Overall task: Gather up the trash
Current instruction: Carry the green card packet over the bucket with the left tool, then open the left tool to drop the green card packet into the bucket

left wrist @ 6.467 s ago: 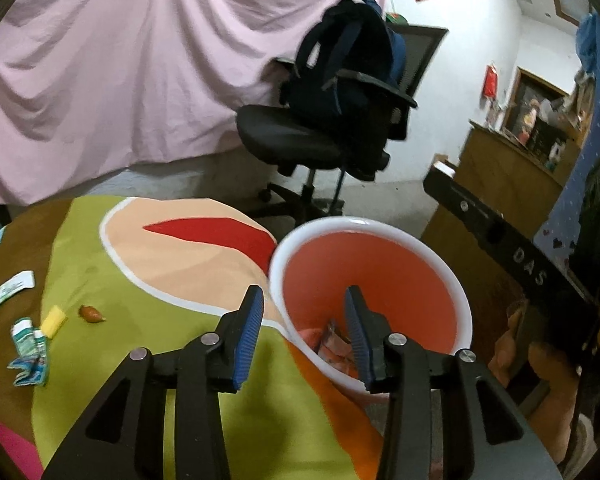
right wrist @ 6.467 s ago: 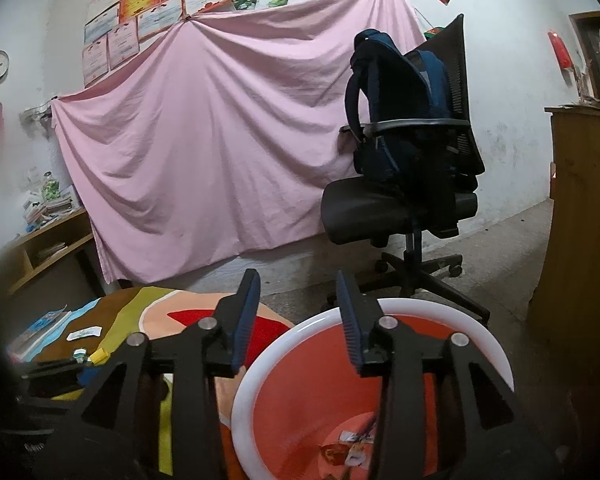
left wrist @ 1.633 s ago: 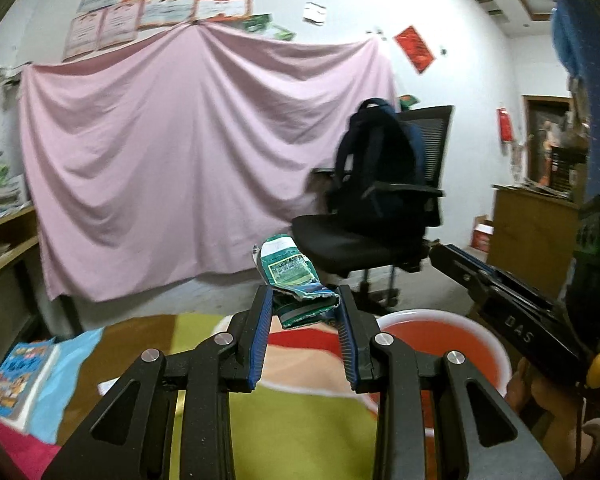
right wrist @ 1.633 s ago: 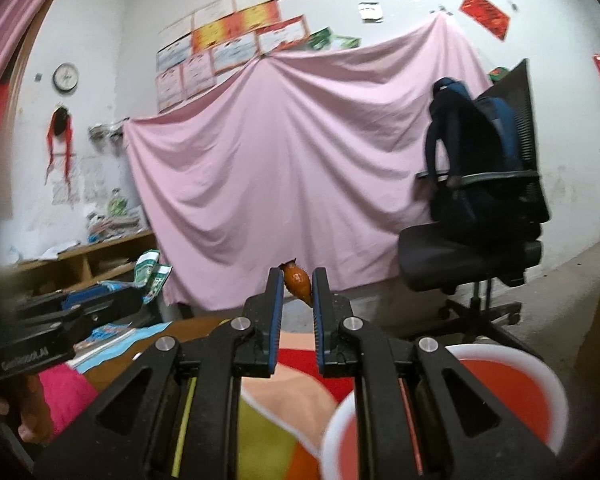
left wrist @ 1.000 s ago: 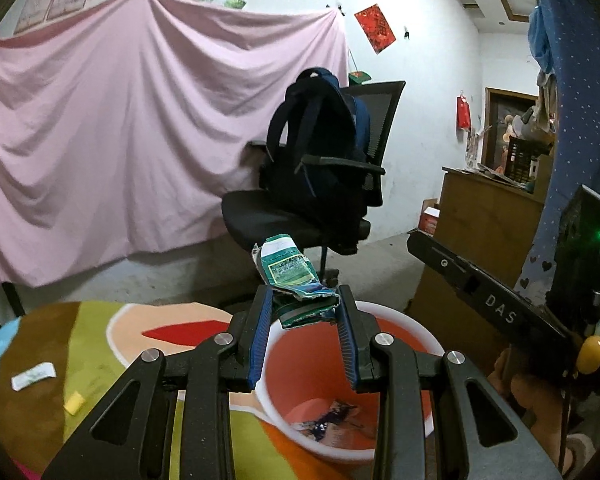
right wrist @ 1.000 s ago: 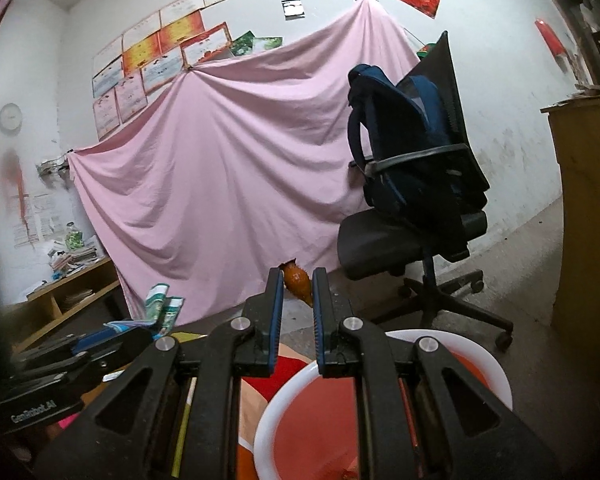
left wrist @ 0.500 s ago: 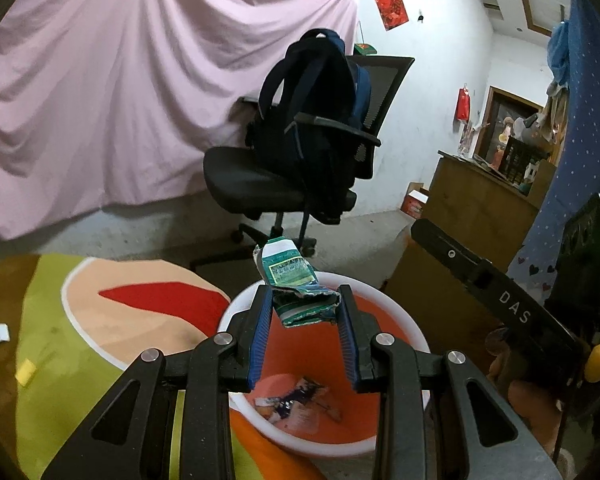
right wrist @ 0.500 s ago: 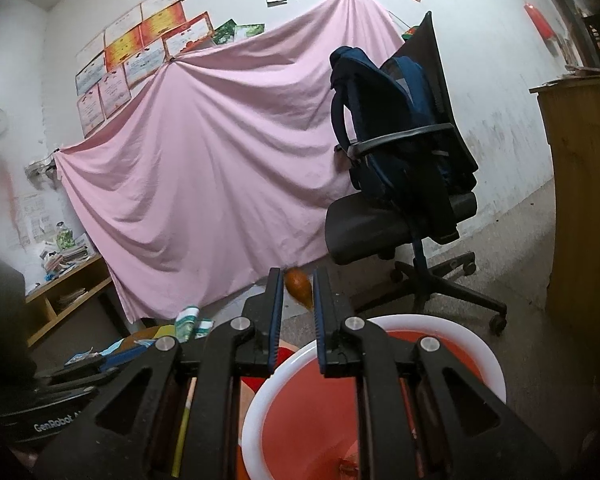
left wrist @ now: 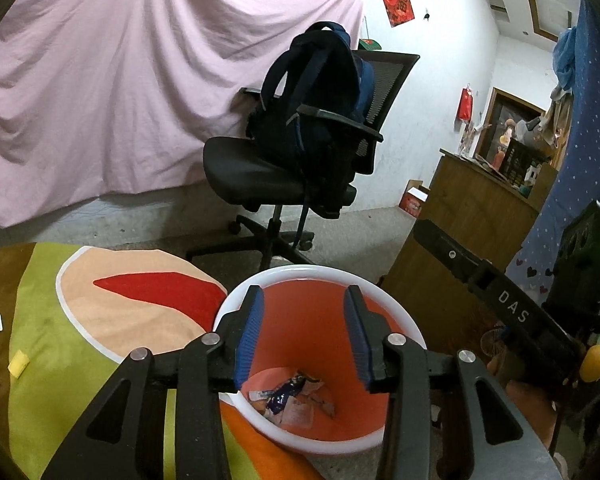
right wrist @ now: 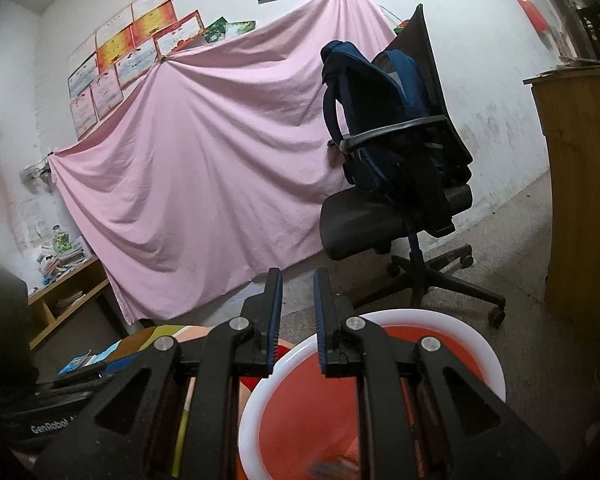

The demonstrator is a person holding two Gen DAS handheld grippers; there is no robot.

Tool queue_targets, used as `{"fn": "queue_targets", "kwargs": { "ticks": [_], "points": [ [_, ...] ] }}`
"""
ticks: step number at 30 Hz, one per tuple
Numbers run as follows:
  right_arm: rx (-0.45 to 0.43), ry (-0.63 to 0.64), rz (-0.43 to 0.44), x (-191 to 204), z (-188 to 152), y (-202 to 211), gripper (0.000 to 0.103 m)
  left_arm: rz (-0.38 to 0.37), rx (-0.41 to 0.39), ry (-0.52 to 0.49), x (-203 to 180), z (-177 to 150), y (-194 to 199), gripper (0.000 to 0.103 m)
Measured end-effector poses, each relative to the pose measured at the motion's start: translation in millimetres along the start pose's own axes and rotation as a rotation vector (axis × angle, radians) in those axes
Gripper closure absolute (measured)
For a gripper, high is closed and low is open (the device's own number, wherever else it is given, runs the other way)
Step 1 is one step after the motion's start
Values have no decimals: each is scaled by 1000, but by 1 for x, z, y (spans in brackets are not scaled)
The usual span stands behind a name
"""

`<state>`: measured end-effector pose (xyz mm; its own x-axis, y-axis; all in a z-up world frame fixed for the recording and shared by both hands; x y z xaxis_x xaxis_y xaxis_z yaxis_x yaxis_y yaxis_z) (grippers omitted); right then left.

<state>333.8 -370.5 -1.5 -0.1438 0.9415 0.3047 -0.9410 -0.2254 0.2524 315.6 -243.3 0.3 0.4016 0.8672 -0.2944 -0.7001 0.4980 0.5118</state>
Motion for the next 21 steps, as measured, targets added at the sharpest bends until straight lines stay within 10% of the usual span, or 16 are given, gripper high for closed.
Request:
{"fn": "queue_targets", "kwargs": {
  "ticks": [10, 21],
  "points": [
    [-20, 55, 6, 16, 2, 2, 51, 86, -101, 19, 24, 12, 28, 66],
    [-89, 112, 59, 60, 10, 1, 12, 236, -276, 39, 72, 23, 95, 36]
  ]
}}
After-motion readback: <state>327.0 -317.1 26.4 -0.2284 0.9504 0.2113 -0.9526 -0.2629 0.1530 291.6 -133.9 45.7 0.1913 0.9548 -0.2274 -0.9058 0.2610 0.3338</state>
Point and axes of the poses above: each gripper's, at about its wrist camera, not at the fingertips, and y roughly against the way its jaws point, x to its left, z to its top, the point moved 8 cm from there along -y, roughly the way its jaws point, and after that the axes turned 5 degrees about y, right-handed, at the moved point
